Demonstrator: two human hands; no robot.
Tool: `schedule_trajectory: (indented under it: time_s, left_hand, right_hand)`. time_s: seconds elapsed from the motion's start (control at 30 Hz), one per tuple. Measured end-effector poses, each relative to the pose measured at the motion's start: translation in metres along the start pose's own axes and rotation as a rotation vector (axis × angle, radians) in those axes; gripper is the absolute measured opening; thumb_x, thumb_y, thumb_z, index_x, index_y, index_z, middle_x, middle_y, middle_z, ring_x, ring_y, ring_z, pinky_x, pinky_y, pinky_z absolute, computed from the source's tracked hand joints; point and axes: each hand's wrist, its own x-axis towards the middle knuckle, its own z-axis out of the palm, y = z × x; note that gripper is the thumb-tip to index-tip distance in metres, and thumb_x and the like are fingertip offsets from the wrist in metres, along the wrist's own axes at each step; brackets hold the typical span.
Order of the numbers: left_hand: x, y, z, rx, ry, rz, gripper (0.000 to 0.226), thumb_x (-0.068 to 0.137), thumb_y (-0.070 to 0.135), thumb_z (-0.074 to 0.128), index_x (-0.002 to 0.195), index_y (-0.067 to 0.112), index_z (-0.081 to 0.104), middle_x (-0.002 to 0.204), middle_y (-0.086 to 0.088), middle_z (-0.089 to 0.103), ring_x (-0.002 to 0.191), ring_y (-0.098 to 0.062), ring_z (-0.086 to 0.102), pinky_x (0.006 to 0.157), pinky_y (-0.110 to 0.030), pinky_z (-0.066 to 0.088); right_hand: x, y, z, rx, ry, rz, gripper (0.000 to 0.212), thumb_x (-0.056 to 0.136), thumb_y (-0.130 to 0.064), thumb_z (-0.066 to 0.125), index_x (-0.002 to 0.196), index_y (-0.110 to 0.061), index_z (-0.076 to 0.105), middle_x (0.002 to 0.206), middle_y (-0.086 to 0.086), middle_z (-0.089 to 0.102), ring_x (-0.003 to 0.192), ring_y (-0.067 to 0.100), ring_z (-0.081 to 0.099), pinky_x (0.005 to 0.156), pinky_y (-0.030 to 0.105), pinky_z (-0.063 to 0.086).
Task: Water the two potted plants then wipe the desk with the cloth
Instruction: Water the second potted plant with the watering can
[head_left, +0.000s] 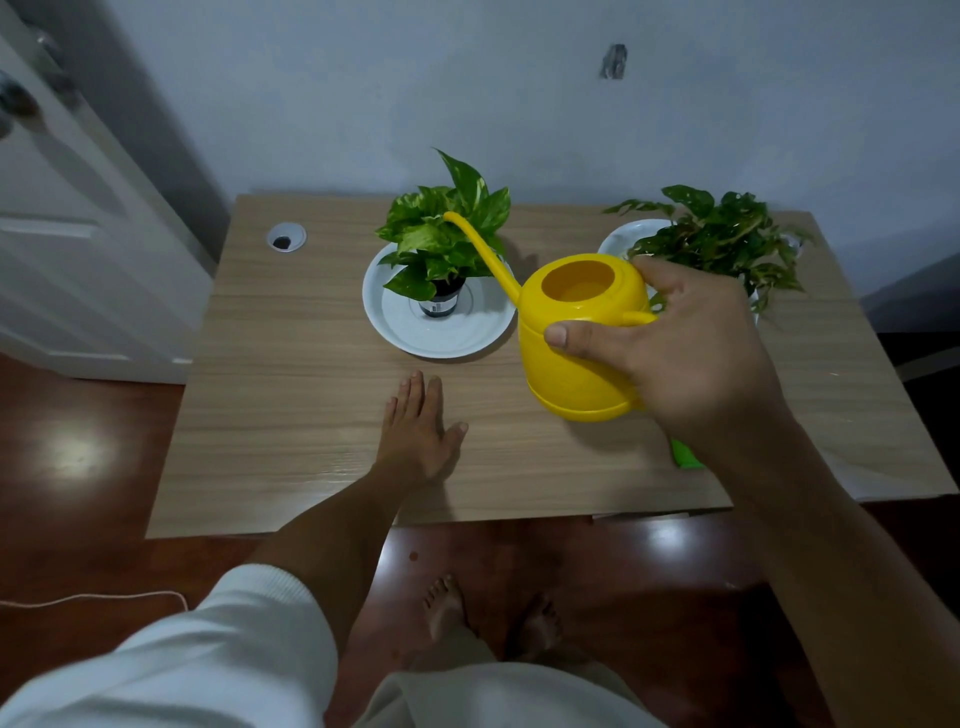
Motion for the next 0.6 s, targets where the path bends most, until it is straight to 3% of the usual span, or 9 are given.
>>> schedule_trajectory:
  time_s: [0.13, 0.33, 0.53, 0.6]
  left_hand:
    - [0.000, 0.000, -0.001, 0.001, 0.001, 0.002, 0.089, 0.098, 0.064, 0.042, 0.164, 0.021, 0.001, 0.172, -0.009, -0.008, 0.160, -0.025, -0.011, 0.128, -0.047, -0.003]
    - [0.000, 0.000, -0.002, 0.014, -0.007, -0.004, 0.089, 0.098, 0.065, 0.041, 0.164, 0.021, 0.000, 0.172, -0.007, -0.009, 0.159, -0.024, -0.012, 0.128, -0.046, -0.004]
    - [-0.001, 0.001, -0.004, 0.005, -0.004, -0.008, 0.089, 0.097, 0.065, 0.042, 0.164, 0.022, 0.002, 0.173, -0.008, -0.007, 0.160, -0.025, -0.010, 0.128, -0.046, -0.003]
    - [-0.001, 0.001, -0.004, 0.010, -0.009, -0.007, 0.089, 0.098, 0.065, 0.041, 0.164, 0.021, 0.002, 0.173, -0.008, -0.008, 0.160, -0.025, -0.011, 0.128, -0.046, -0.003]
  right_hand:
    - [0.000, 0.004, -0.009, -0.045, 0.036, 0.012, 0.062, 0.057, -0.057, 0.096, 0.106, -0.022, 0.079, 0.097, -0.003, 0.081, 0.091, 0.021, 0.076, 0.084, 0.051, 0.063]
    - [-0.001, -0.001, -0.018, -0.095, 0.072, 0.007, 0.046, 0.066, -0.044, 0.099, 0.102, -0.027, 0.077, 0.097, -0.008, 0.079, 0.091, 0.018, 0.074, 0.086, 0.047, 0.061]
    - [0.003, -0.006, -0.015, -0.103, 0.104, -0.007, 0.070, 0.055, -0.062, 0.091, 0.111, -0.023, 0.076, 0.103, -0.006, 0.078, 0.095, 0.021, 0.073, 0.087, 0.050, 0.061]
    - [0.004, -0.008, -0.013, -0.088, 0.099, -0.008, 0.070, 0.056, -0.060, 0.092, 0.113, -0.024, 0.076, 0.104, -0.007, 0.078, 0.096, 0.020, 0.074, 0.087, 0.050, 0.062]
